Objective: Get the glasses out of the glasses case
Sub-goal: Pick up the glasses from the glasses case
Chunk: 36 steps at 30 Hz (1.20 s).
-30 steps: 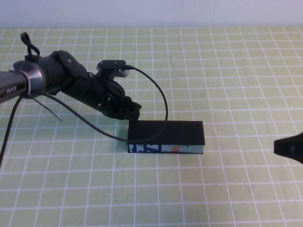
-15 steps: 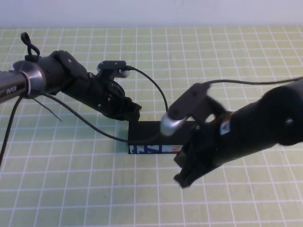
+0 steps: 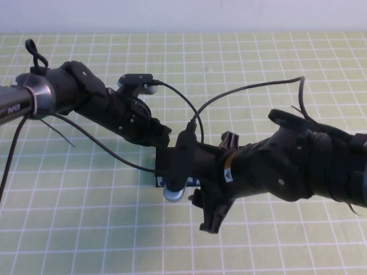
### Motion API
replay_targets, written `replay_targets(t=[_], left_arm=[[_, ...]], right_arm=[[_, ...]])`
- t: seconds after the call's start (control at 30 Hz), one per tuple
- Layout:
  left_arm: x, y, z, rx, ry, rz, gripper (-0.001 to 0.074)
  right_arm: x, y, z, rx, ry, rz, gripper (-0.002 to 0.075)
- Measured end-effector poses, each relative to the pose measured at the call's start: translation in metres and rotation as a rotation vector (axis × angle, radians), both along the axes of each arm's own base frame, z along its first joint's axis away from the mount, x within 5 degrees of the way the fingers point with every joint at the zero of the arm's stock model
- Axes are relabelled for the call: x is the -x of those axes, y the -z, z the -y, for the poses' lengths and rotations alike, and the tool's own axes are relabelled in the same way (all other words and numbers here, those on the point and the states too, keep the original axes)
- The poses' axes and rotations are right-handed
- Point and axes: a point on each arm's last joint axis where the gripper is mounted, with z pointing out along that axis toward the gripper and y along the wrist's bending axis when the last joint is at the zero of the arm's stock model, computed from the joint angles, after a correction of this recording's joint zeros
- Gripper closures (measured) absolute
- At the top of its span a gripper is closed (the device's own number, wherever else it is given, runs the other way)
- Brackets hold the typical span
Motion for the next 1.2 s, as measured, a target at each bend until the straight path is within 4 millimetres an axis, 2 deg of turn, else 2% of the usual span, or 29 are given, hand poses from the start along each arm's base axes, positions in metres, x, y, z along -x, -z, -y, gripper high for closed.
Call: replay_targets(t=[0.17, 0.47, 0.63, 0.83, 1.2], left_arm=[[0.000, 0.000, 0.000, -0.001, 0.002, 0.001, 0.0739], [0.000, 0.000, 0.000, -0.001, 0.002, 0.001, 0.0739], [0.000, 0.000, 0.000, -0.001, 0.002, 0.001, 0.0739], [0.000, 0.000, 0.000, -0.001, 0.002, 0.001, 0.0739], [0.000, 0.000, 0.000, 0.000, 0.004, -0.002, 0.0739]], right_arm=[[-0.010, 0.008, -0.003, 0.031, -0.052, 0.096, 0.0410], [-0.029, 0.022, 0.002, 0.046, -0.047, 0.141, 0.0416], [-0.032, 0.026, 0.000, 0.044, -0.060, 0.162, 0.0417], [-0.036, 0.040, -0.001, 0.071, -0.062, 0.143, 0.0417], [-0.041, 0.041, 0.004, 0.085, -0.064, 0.161, 0.0440]])
